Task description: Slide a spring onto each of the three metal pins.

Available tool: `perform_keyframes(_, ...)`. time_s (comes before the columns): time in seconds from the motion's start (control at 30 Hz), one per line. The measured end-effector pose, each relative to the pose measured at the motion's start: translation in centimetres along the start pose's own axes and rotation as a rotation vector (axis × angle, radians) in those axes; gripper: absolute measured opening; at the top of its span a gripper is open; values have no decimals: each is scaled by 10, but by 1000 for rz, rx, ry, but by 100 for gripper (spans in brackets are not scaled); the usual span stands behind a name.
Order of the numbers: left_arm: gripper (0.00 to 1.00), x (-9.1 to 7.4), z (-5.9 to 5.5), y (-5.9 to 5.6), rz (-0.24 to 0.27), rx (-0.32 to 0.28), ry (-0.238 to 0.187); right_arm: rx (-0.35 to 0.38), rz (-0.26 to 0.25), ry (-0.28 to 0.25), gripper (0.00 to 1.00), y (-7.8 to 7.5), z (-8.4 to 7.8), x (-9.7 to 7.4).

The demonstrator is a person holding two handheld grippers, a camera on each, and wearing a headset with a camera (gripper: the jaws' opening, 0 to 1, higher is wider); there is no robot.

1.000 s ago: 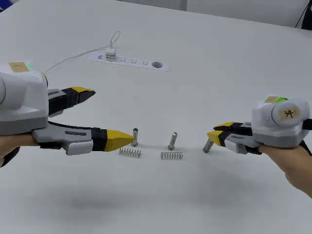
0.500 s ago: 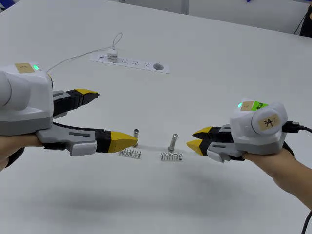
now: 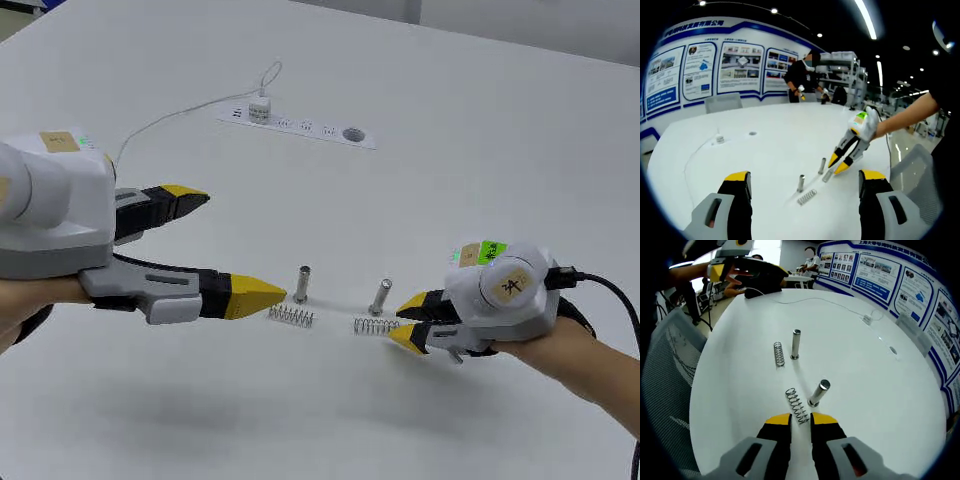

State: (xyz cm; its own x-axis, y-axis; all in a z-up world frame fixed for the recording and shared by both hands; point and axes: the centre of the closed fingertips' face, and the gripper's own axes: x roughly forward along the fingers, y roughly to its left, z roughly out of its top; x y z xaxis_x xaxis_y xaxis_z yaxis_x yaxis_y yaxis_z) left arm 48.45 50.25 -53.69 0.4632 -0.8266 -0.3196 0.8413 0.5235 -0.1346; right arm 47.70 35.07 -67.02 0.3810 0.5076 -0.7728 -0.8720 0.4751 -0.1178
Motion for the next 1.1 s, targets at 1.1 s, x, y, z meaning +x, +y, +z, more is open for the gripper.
perform_keyframes(1.1,86,13,-3,-19,-62,5,10,65,14,-49,10,11,10,-21)
